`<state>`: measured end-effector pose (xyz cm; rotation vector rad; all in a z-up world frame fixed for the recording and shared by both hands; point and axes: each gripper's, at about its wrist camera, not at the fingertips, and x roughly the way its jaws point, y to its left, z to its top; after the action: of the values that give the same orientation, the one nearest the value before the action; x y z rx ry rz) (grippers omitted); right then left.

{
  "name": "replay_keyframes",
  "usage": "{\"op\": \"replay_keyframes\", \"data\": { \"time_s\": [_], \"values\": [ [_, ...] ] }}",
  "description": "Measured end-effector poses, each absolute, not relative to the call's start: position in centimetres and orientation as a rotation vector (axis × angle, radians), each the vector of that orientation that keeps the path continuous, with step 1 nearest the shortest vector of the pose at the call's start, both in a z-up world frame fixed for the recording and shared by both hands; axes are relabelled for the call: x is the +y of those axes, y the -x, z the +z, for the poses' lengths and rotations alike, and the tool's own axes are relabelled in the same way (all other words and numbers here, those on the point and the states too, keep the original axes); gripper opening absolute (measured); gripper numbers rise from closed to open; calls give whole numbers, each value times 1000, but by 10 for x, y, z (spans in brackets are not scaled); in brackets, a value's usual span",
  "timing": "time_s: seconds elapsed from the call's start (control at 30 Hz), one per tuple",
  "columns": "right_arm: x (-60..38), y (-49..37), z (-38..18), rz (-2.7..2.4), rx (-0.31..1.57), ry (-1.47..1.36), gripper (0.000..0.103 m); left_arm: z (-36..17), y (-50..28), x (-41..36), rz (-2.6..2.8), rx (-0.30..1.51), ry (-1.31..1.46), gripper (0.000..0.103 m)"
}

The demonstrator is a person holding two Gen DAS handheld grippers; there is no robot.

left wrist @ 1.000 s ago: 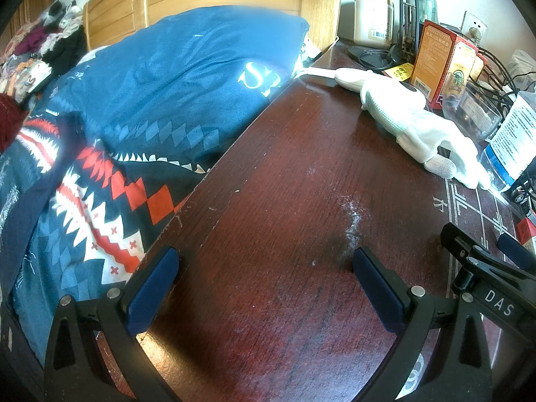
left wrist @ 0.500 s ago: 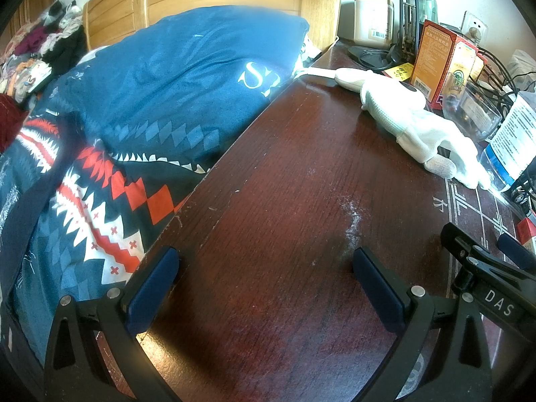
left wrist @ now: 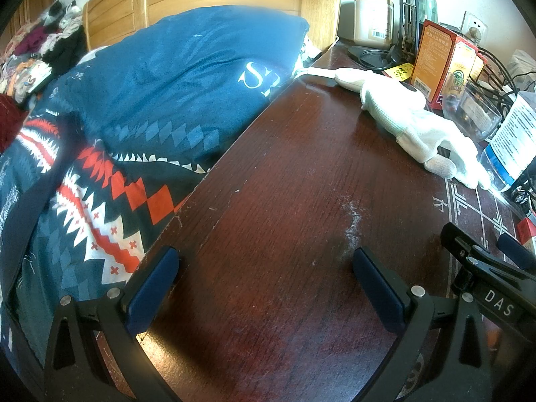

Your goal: Fold large clothes

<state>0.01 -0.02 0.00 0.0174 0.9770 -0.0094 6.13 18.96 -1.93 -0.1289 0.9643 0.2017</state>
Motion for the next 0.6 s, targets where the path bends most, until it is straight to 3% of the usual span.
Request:
{"op": "replay_keyframes", "data": {
  "time_s": [0.27, 0.4, 0.6],
  "values": [
    [6, 2, 6, 66, 973, 15, 103, -3, -47, 207, 38, 992, 144, 103],
    [16, 32, 44, 141, 874, 44, 103, 46, 14, 241, 88, 829, 163, 103],
    [88, 109, 143, 399, 592, 154, 103, 160, 183, 348, 293, 501, 215, 103]
  ]
}}
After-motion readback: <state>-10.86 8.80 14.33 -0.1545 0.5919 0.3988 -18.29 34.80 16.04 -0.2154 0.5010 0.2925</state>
